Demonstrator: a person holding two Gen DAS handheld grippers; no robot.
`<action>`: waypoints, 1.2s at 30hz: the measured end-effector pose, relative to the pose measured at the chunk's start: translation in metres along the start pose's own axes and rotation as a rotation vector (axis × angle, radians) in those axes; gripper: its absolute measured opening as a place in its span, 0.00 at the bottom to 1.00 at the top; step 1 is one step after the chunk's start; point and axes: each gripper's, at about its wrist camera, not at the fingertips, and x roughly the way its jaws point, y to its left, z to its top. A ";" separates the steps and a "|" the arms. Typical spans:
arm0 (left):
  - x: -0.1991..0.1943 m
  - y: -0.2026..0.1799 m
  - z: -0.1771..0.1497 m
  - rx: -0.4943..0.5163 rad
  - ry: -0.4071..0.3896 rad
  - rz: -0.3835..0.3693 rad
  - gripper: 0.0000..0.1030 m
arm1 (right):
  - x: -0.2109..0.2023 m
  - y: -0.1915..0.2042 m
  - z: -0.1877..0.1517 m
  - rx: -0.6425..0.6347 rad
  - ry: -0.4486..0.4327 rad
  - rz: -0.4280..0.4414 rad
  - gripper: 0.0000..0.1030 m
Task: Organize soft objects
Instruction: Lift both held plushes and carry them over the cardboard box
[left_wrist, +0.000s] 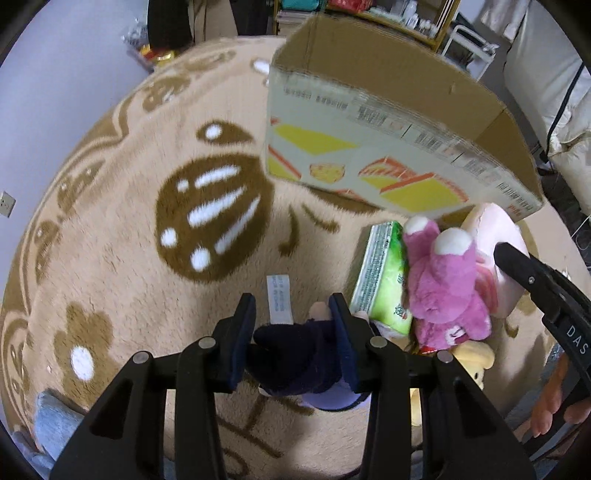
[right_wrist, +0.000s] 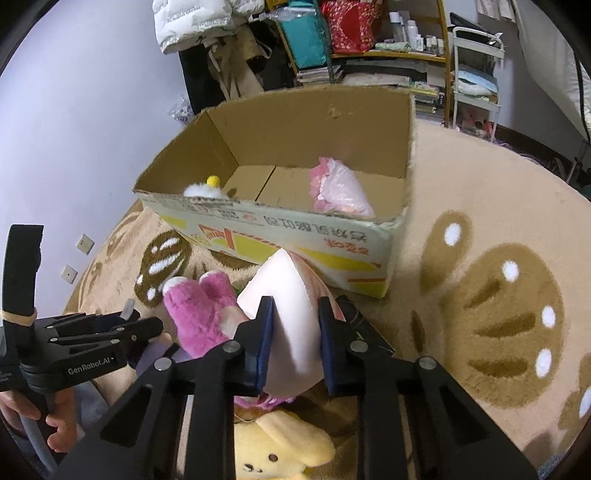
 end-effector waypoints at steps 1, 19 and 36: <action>-0.006 0.000 -0.001 0.003 -0.020 0.002 0.37 | -0.004 -0.001 0.000 0.003 -0.009 0.002 0.23; -0.092 -0.035 0.018 0.133 -0.546 0.110 0.37 | -0.086 0.004 0.004 0.019 -0.307 -0.013 0.22; -0.109 -0.052 0.069 0.173 -0.716 0.101 0.37 | -0.095 0.002 0.031 0.012 -0.438 -0.036 0.22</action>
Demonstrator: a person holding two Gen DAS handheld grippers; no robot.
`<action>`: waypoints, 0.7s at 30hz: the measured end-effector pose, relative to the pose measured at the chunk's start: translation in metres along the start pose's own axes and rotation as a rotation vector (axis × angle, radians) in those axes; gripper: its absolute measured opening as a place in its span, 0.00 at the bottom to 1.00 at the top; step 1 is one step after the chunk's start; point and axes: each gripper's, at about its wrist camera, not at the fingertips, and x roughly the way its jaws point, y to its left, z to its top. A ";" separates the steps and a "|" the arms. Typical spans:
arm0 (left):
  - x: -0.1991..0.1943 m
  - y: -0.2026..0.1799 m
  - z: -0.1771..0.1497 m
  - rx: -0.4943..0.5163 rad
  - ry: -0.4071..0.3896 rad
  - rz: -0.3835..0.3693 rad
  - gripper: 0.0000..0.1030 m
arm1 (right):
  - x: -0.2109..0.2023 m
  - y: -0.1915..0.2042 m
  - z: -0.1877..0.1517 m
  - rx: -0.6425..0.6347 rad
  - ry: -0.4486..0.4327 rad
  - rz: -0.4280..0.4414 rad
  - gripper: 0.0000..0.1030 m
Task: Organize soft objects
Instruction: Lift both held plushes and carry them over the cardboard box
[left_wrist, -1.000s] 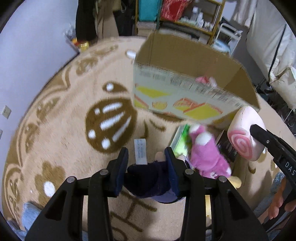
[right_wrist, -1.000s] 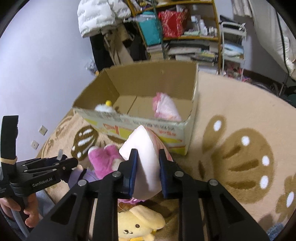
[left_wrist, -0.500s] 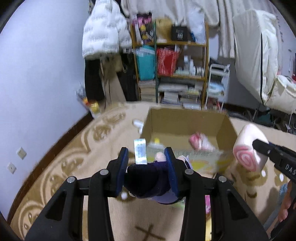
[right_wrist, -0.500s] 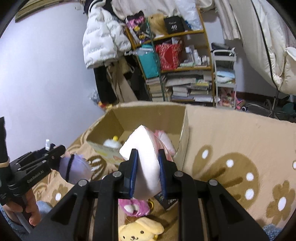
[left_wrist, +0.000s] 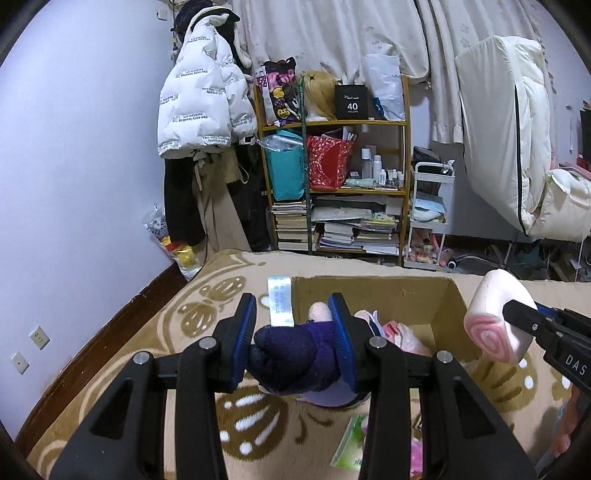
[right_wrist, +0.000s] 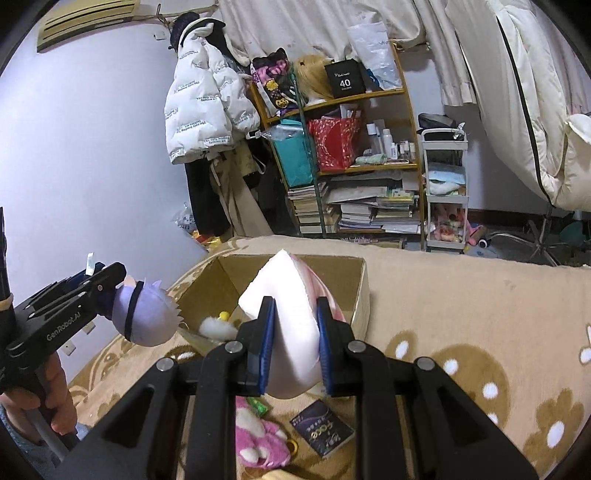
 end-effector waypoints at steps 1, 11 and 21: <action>0.002 -0.001 0.002 0.001 -0.003 -0.001 0.37 | 0.002 0.000 0.001 -0.002 -0.002 0.002 0.22; 0.029 -0.008 0.010 0.036 -0.028 -0.002 0.38 | 0.027 0.006 0.012 -0.074 -0.011 0.015 0.22; 0.050 -0.011 0.005 0.037 0.009 -0.016 0.38 | 0.049 0.006 0.008 -0.103 0.038 0.017 0.22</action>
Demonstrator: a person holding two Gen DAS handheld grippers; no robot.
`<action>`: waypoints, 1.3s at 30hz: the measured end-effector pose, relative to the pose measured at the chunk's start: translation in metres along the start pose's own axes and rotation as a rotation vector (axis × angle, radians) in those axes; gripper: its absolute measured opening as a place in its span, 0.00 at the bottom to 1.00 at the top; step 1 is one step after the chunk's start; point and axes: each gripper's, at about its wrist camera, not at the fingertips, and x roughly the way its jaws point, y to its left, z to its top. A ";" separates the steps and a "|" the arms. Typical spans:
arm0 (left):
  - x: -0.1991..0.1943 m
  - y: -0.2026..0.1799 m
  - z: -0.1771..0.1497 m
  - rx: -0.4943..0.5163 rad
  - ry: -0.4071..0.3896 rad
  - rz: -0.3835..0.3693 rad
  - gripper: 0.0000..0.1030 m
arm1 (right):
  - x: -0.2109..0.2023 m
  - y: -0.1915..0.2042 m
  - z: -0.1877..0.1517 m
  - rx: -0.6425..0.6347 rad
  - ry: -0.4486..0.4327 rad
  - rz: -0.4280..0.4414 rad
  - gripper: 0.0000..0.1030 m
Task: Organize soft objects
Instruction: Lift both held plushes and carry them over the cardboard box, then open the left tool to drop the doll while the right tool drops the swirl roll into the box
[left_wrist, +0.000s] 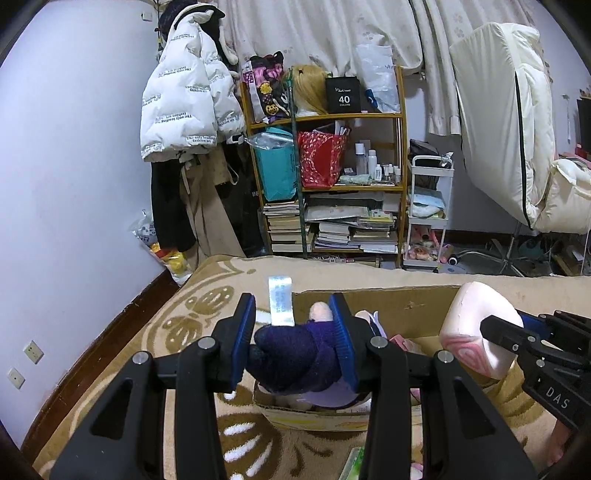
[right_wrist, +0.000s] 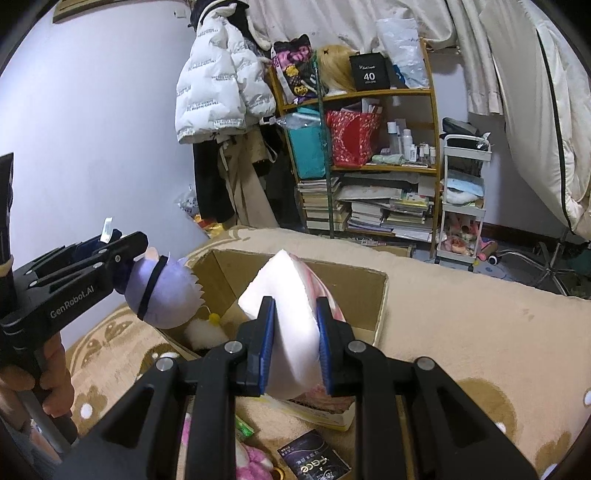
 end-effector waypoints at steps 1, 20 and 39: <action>0.001 0.000 0.000 0.000 0.003 -0.002 0.38 | 0.002 -0.001 0.000 -0.001 0.003 0.000 0.22; 0.034 -0.006 -0.009 -0.015 0.087 -0.027 0.39 | 0.024 -0.006 -0.002 0.010 0.062 0.001 0.25; 0.057 -0.010 -0.018 -0.036 0.183 -0.021 0.66 | 0.036 -0.011 -0.009 0.046 0.095 0.020 0.36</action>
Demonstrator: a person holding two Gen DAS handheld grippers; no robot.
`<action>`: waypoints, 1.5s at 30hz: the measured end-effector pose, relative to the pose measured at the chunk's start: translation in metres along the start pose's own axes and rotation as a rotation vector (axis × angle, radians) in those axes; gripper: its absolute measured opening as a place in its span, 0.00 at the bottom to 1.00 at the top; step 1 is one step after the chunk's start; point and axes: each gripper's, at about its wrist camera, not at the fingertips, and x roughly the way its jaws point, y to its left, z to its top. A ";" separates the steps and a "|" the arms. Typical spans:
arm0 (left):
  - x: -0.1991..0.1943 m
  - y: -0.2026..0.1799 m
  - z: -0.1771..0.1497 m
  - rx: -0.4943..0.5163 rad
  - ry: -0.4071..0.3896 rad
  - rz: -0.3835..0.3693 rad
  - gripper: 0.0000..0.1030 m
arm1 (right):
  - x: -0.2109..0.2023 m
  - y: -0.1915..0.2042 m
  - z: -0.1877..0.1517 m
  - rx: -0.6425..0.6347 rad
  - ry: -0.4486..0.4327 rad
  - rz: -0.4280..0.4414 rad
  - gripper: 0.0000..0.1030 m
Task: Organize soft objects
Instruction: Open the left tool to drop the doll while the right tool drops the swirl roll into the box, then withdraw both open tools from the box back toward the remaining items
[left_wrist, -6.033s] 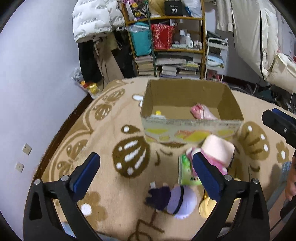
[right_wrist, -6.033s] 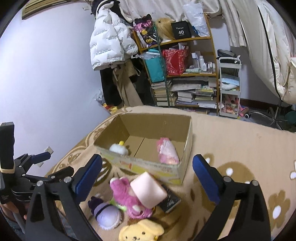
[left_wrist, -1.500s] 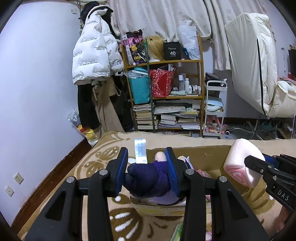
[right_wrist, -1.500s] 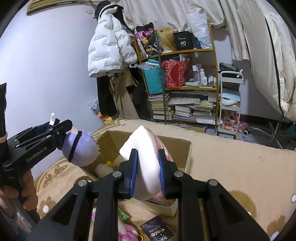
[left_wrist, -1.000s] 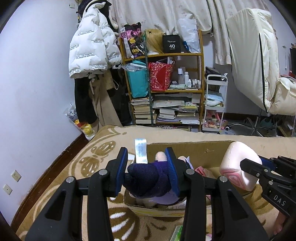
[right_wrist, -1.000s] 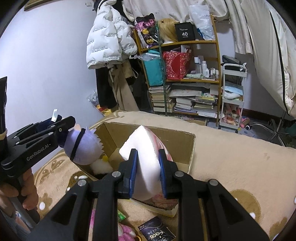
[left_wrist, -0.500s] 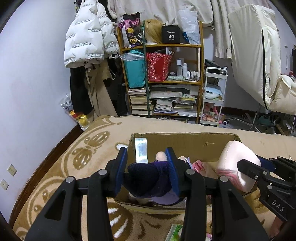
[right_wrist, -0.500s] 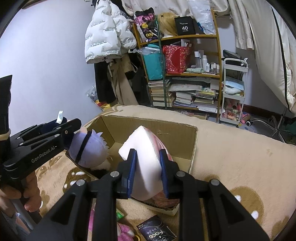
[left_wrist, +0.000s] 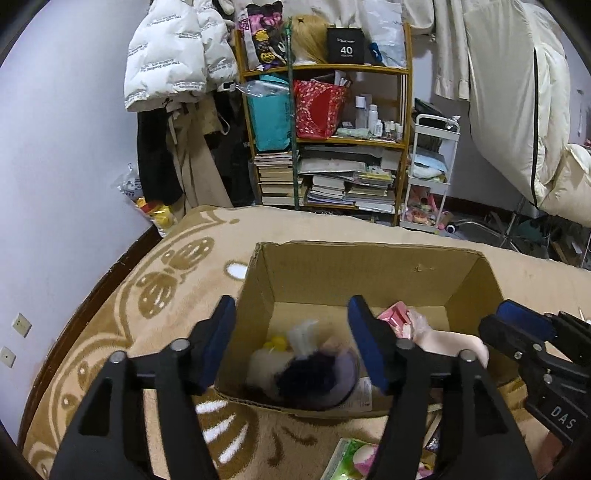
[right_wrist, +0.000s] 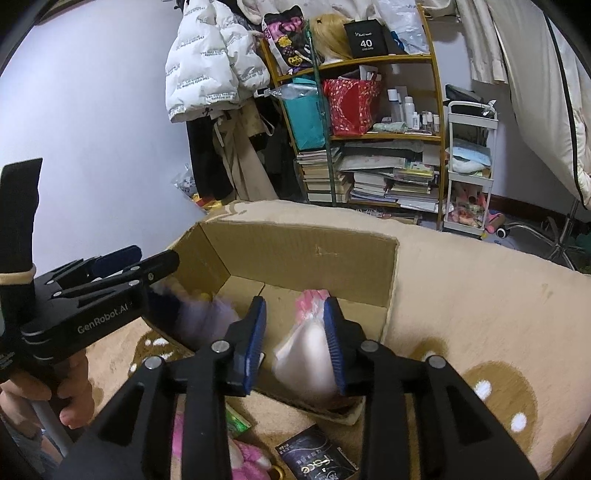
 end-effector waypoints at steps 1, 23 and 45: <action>-0.001 0.001 0.000 0.002 -0.001 0.009 0.67 | -0.002 0.000 0.000 0.003 -0.005 0.000 0.41; -0.075 0.024 -0.017 -0.024 0.005 0.049 0.97 | -0.052 -0.001 -0.013 0.081 -0.049 -0.022 1.00; -0.090 0.026 -0.056 0.001 0.194 -0.010 0.97 | -0.086 0.017 -0.044 0.000 0.035 0.021 1.00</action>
